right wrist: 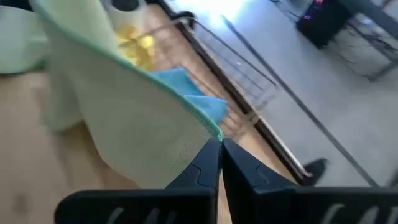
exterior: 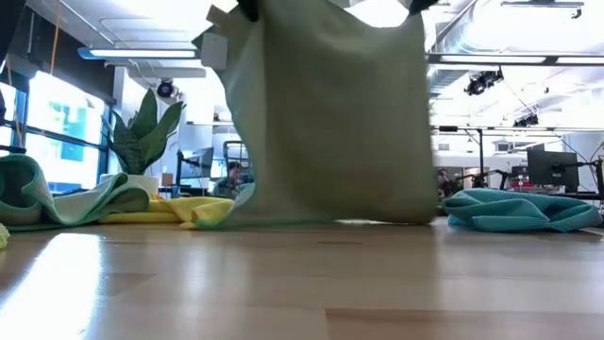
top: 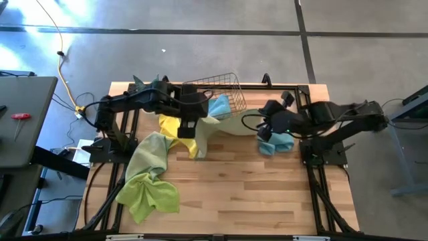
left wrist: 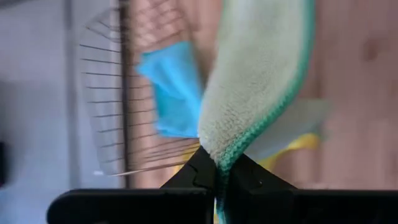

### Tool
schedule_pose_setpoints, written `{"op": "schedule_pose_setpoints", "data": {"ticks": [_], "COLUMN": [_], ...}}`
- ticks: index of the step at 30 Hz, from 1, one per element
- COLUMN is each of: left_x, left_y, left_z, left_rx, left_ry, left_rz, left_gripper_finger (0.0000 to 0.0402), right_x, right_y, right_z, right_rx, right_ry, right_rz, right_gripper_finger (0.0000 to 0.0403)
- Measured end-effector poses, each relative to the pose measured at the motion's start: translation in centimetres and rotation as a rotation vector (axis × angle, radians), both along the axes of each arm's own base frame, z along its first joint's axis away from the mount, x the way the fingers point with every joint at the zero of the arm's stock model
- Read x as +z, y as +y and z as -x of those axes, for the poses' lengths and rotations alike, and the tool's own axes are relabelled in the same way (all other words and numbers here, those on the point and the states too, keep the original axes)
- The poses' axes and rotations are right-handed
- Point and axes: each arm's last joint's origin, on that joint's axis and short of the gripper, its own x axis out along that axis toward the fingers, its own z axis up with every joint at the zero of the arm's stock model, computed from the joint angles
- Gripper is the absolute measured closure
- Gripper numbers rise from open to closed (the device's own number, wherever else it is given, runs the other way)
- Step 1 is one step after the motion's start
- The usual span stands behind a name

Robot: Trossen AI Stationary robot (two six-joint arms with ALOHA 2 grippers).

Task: Fold microfiber towels
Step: Fold the right light blue microfiber cloth

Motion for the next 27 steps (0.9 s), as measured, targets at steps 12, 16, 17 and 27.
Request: {"op": "schedule_pose_setpoints", "data": {"ticks": [12, 16, 17, 27], "left_x": [0.3, 0.5, 0.5, -0.3], "left_y": [3.0, 3.2, 3.1, -2.5], "left_z": [0.8, 0.9, 0.8, -0.5], "left_rx": [-0.090, -0.040, -0.040, -0.034], "left_ry": [0.207, 0.228, 0.222, -0.029], "left_rz": [-0.305, -0.386, -0.382, 0.103], "left_gripper_finger": [0.0401, 0.0401, 0.0401, 0.0402], "right_x": [1.4, 1.4, 1.4, 0.1], "right_y": [-4.2, -4.6, -4.7, -1.8], "right_z": [-0.8, -0.7, -0.7, -0.2], "right_rx": [-0.092, -0.106, -0.107, 0.029], "right_ry": [-0.052, -0.049, -0.049, -0.018], "right_rz": [0.086, 0.087, 0.086, -0.235], "right_gripper_finger": [0.0403, 0.0403, 0.0403, 0.0403]}}
